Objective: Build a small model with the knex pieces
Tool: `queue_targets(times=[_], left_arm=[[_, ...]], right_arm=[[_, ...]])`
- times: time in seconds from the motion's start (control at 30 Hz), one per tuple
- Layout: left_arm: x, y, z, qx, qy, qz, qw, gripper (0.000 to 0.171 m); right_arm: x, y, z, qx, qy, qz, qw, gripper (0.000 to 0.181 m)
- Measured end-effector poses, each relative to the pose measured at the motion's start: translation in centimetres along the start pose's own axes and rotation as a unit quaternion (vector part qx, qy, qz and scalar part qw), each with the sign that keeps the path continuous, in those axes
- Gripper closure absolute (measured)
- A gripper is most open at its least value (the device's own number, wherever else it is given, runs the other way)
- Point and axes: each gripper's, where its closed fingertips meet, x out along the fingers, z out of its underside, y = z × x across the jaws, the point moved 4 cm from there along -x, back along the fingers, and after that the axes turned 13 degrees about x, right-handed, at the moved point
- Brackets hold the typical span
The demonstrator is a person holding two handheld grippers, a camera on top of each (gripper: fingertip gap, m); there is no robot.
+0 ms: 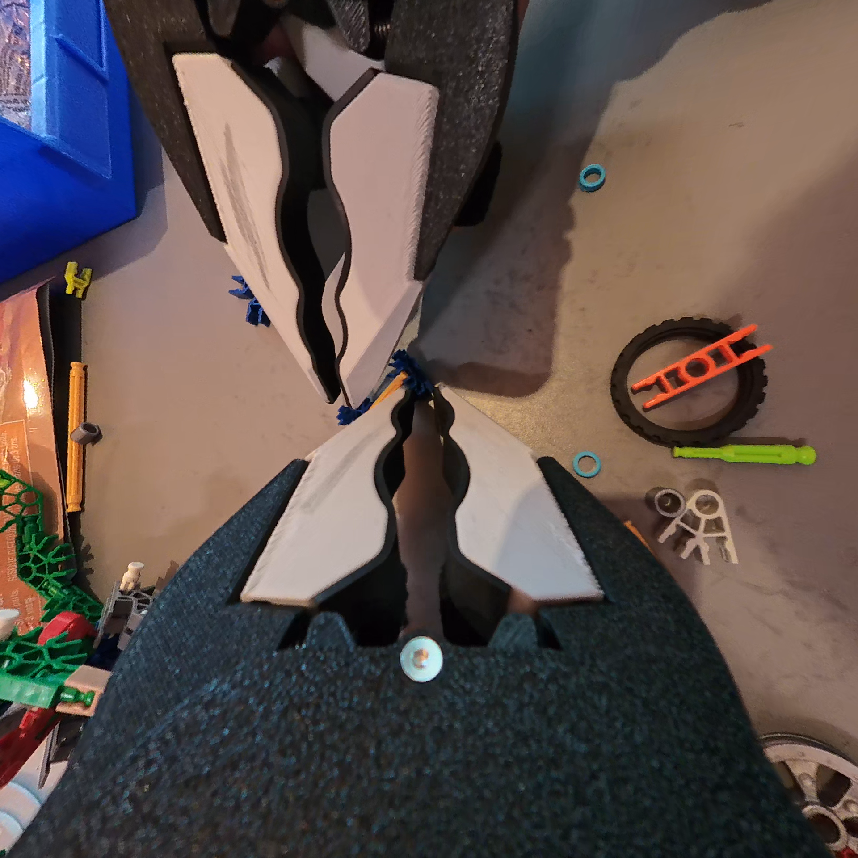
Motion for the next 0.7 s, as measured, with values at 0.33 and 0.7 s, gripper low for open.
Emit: queue_targets(times=[0.33,0.7], left_arm=[[0.02,0.01,0.0,0.0,0.002,0.0,1.0,0.166],[-0.1,0.23,-0.01,0.001,0.003,0.008,1.0,0.166]], right_arm=[[0.02,-0.05,-0.03,-0.002,0.0,0.0,1.0,0.175],[-0.04,0.02,-0.01,0.002,0.0,0.0,1.0,0.178]])
